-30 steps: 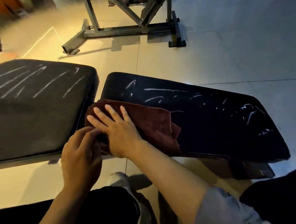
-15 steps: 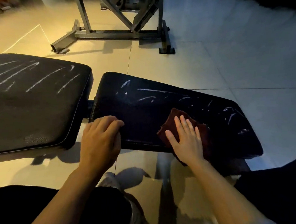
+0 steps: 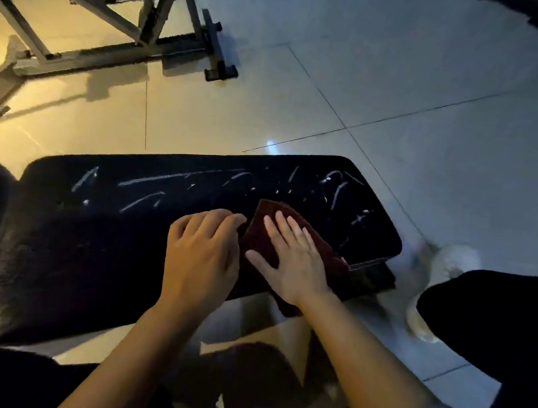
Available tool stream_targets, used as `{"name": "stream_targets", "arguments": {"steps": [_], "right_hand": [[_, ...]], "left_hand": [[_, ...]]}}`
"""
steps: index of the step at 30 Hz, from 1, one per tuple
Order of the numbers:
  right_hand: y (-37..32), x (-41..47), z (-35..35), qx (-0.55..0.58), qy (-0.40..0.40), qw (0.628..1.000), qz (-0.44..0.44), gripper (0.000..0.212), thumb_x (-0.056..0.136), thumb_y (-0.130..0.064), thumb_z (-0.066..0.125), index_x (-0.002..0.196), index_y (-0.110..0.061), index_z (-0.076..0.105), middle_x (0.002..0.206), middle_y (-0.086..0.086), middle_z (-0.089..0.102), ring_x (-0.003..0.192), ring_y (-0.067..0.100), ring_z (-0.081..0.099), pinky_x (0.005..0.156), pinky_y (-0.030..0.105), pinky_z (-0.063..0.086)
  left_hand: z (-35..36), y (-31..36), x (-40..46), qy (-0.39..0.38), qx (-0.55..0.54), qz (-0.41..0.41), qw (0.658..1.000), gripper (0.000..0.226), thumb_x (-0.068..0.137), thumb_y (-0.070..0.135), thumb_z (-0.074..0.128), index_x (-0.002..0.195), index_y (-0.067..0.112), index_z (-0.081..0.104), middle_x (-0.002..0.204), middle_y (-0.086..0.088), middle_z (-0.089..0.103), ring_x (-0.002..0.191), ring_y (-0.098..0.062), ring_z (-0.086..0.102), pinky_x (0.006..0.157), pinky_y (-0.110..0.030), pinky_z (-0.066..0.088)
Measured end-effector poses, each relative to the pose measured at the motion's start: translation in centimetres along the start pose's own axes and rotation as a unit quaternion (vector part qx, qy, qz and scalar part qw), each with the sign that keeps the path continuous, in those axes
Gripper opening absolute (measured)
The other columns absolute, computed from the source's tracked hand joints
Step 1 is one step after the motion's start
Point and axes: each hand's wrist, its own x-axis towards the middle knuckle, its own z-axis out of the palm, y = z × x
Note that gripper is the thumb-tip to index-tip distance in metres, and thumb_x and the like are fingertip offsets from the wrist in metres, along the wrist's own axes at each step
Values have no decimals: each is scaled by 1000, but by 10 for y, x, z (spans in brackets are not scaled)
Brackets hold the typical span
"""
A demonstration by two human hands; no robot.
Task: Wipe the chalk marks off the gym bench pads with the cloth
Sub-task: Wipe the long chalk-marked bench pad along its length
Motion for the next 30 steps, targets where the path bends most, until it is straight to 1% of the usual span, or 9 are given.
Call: {"name": "stream_targets", "arguments": {"steps": [4, 8, 11, 15, 18, 22, 24, 26, 30], "right_hand": [[29, 1, -8, -5, -4, 999, 36, 81, 86, -73, 5, 154, -30, -5, 163, -6, -9, 148, 11, -14, 117, 32, -12], [30, 4, -6, 17, -10, 999, 25, 82, 84, -70, -3, 154, -29, -5, 163, -5, -10, 148, 12, -15, 118, 33, -13], [40, 4, -10, 58, -34, 998, 2, 65, 99, -57, 16, 155, -28, 0, 162, -8, -9, 146, 7, -15, 116, 29, -16], [47, -5, -17, 122, -40, 992, -11, 58, 103, -45, 32, 155, -28, 11, 163, -10, 0, 142, -1, -13, 119, 28, -12], [47, -29, -19, 150, 20, 988, 16, 64, 96, -56, 41, 151, -28, 25, 161, -7, 13, 148, 10, 3, 123, 41, 8], [38, -58, -19, 101, 55, 993, 27, 74, 74, -79, 43, 128, -29, 44, 133, -7, 42, 127, 12, 38, 106, 39, 38], [37, -62, -22, 73, 36, 996, 33, 70, 76, -80, 46, 124, -30, 41, 125, -9, 41, 118, 10, 40, 98, 30, 39], [41, -59, -32, 82, 39, 995, 43, 53, 88, -68, 44, 124, -29, 41, 122, -8, 41, 114, 11, 42, 96, 27, 37], [58, -54, -62, 96, 72, 992, 46, 20, 96, -40, 47, 112, -27, 47, 113, -8, 47, 107, 11, 46, 95, 32, 42]], "left_hand": [[25, -1, 6, -104, 25, 45, 993, 33, 88, 31, 42, 112, 24, 65, 113, 5, 63, 108, -14, 55, 97, -32, 31], [37, 3, 5, -216, 67, 131, 965, 40, 85, 37, 40, 108, 24, 69, 112, 2, 67, 104, -19, 65, 90, -41, 52], [40, 8, 8, -253, 76, 109, 958, 44, 84, 44, 39, 109, 25, 70, 111, 3, 68, 102, -18, 66, 82, -39, 54], [39, 20, 13, -242, 77, 97, 962, 31, 80, 43, 61, 107, 30, 71, 115, 8, 67, 110, -17, 62, 83, -38, 52], [39, 25, 18, -260, 42, 90, 960, 31, 95, 36, 52, 123, 30, 63, 132, 12, 56, 128, -14, 48, 99, -35, 41], [41, 38, 22, -190, 14, 96, 977, 22, 89, 31, 51, 97, 25, 70, 95, 7, 68, 95, -16, 65, 64, -28, 54], [38, 56, 27, -187, -32, 85, 978, 24, 94, 31, 45, 102, 22, 66, 96, 5, 64, 92, -14, 62, 66, -27, 53], [31, 76, 33, -171, -66, 78, 980, 21, 98, 25, 46, 107, 18, 64, 99, 4, 61, 88, -12, 59, 74, -28, 53], [13, 100, 44, -106, -64, 105, 987, 4, 79, 20, 66, 78, 21, 70, 75, 10, 59, 59, -1, 52, 53, -11, 47]]}}
